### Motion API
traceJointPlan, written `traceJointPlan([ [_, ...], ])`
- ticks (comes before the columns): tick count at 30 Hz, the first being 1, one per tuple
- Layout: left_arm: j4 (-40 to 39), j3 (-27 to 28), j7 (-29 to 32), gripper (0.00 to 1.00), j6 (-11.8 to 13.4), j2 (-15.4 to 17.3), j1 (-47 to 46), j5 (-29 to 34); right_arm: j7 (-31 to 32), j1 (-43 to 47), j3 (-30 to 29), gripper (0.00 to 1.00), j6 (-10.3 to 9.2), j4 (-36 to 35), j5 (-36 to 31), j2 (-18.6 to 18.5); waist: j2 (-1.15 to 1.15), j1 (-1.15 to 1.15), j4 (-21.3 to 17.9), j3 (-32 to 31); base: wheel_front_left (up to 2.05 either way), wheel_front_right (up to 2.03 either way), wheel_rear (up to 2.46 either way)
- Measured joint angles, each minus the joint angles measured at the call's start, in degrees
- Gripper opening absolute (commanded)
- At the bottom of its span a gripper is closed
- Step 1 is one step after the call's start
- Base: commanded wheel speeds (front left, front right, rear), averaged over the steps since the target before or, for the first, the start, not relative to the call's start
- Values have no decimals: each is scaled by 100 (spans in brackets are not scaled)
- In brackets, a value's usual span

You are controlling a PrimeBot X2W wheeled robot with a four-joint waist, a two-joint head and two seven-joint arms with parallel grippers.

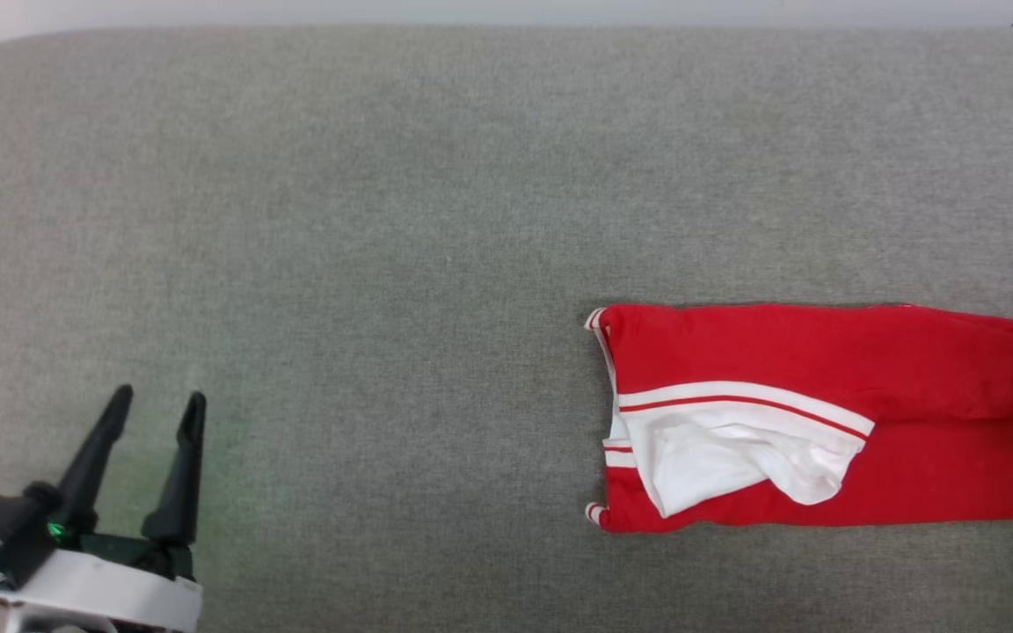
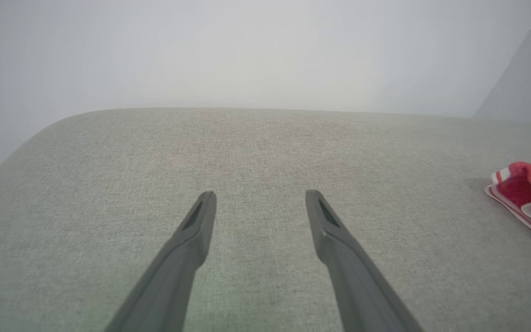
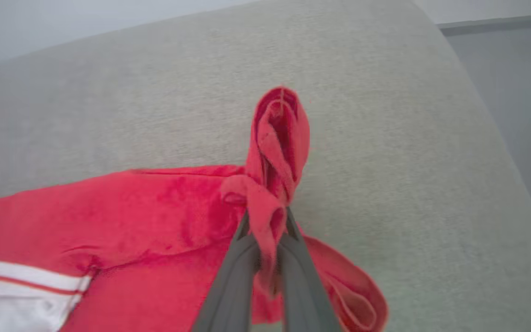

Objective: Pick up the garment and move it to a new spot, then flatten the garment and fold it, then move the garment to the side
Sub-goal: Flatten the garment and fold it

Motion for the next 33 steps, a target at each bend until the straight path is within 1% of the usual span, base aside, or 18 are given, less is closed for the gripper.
traceJointPlan([
  [3,46,-46,0,100,0,-92,29,25,25,102,801,0,0,-249,165,67,0,0,-29,-99,0,0,0],
  [5,71,-75,0,100,0,-131,46,26,113,162,1298,0,0,-494,256,225,0,0,-39,-169,0,0,0],
  [8,104,-105,0,100,0,-218,56,29,283,152,2114,0,0,-671,332,543,0,0,-24,-254,0,0,0],
  [11,138,-121,0,100,0,-283,62,29,356,6,2805,0,0,-681,312,672,0,0,35,-301,0,0,0],
  [13,149,-158,0,100,0,-322,60,29,353,-135,3205,0,0,-575,305,767,0,0,87,-321,0,0,0],
  [15,163,-193,0,100,1,-374,53,26,303,-248,3554,0,0,-413,202,776,0,0,151,-332,0,0,0],
  [19,183,-237,0,100,0,-455,-5,1,170,-511,4013,0,0,11,190,817,0,0,304,-339,0,0,0],
  [22,214,-279,0,100,1,-499,-44,-16,43,-635,4172,0,0,375,147,848,0,0,417,-334,0,0,0],
  [24,243,-301,0,100,0,-526,-76,-21,-13,-640,4288,0,0,632,71,793,0,0,491,-329,0,0,0],
  [31,316,-291,0,100,1,-542,-98,-36,-600,-640,4313,0,0,1300,63,743,0,0,613,-328,0,0,0],
  [32,331,-285,0,100,1,-542,-97,-36,-688,-640,4307,16,0,1359,71,740,0,0,609,-347,0,0,0],
  [33,343,-277,0,100,1,-542,-95,-35,-772,-640,4309,38,0,1405,80,728,0,0,602,-370,0,0,0],
])
